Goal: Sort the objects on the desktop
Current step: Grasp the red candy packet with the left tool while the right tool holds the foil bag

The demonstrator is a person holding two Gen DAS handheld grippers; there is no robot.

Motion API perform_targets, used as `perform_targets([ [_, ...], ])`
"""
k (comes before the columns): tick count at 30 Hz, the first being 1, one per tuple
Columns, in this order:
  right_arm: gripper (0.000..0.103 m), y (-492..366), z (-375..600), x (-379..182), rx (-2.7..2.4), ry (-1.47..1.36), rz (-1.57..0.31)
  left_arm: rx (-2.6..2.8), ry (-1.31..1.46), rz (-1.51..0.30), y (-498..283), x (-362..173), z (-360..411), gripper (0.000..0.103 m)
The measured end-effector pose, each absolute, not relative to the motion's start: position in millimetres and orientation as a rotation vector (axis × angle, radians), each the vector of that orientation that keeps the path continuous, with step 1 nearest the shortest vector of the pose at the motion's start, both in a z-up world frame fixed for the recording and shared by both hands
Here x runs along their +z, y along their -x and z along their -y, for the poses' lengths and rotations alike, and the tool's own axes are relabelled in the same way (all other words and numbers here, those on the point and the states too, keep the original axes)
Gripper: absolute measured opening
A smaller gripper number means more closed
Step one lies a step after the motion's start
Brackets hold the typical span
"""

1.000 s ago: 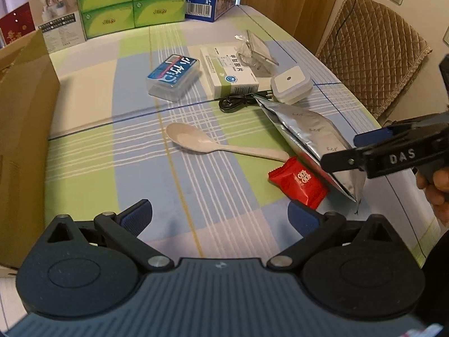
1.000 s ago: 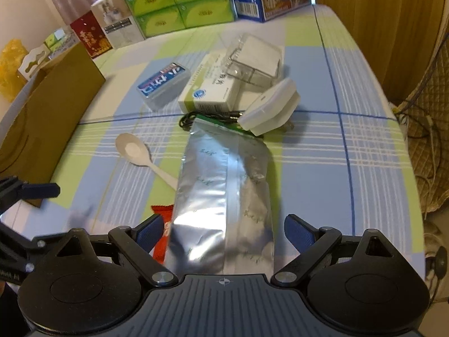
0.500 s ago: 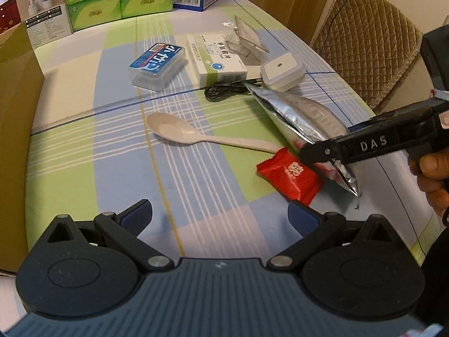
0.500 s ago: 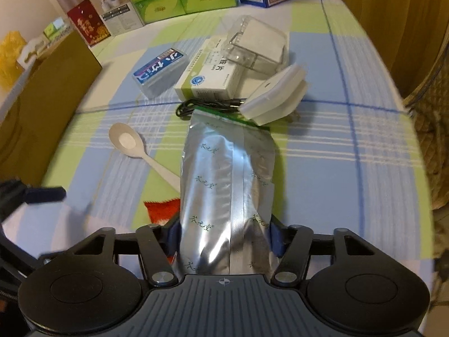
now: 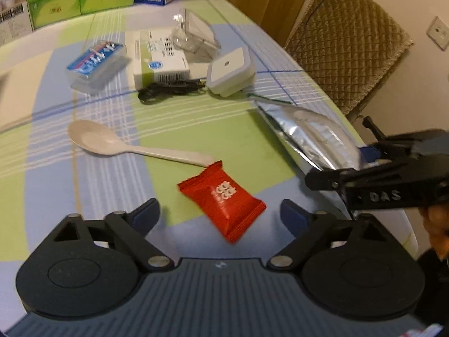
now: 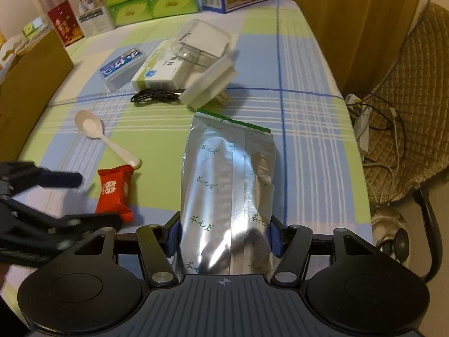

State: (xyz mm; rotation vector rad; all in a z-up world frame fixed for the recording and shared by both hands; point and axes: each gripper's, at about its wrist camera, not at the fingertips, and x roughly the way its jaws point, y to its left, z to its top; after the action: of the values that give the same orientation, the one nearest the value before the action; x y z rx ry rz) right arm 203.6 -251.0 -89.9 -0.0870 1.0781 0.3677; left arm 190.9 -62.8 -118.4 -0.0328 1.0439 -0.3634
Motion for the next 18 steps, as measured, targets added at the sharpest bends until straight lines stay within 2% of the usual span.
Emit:
perform_targets([
  [1, 0.057, -203.4, 252.6, -90.1, 0.366, 0.077, -1.078, -0.344, 0.037, -1.051, -193.6, -122.4, 65.9, 0.072],
  [5, 0.057, -201.5, 255.5, -90.8, 0.365, 0.061, -1.073, -0.300, 0.020, -1.026, -199.9, -129.1, 73.8, 0.065],
  [6, 0.057, -200.5, 255.2, -90.7, 0.364, 0.062, -1.071, -0.298, 0.012, -1.023, -200.4, -128.4, 74.6, 0.055],
  [7, 0.057, -199.4, 254.6, -90.9, 0.363, 0.064, -1.068, -0.297, -0.002, -1.019, -200.3, -127.5, 74.6, 0.040],
  [8, 0.057, -198.0, 253.7, -90.9, 0.363, 0.069, -1.066, -0.301, -0.018, -1.017, -199.4, -126.8, 73.9, 0.037],
  [10, 0.057, -193.7, 251.1, -91.0, 0.360, 0.076, -1.062, -0.324, -0.033, -1.025, -196.0, -125.6, 70.0, 0.023],
  [12, 0.057, -187.6, 248.8, -91.1, 0.366, 0.074, -1.061, -0.338, -0.054, -1.030, -188.7, -124.1, 64.4, 0.014],
  [15, 0.057, -177.5, 244.8, -91.5, 0.384, 0.074, -1.064, -0.347, -0.072, -1.033, -175.6, -122.8, 53.6, 0.012],
  [18, 0.057, -171.4, 243.4, -91.0, 0.386, 0.068, -1.061, -0.339, -0.065, -1.015, -166.1, -118.9, 43.7, 0.015],
])
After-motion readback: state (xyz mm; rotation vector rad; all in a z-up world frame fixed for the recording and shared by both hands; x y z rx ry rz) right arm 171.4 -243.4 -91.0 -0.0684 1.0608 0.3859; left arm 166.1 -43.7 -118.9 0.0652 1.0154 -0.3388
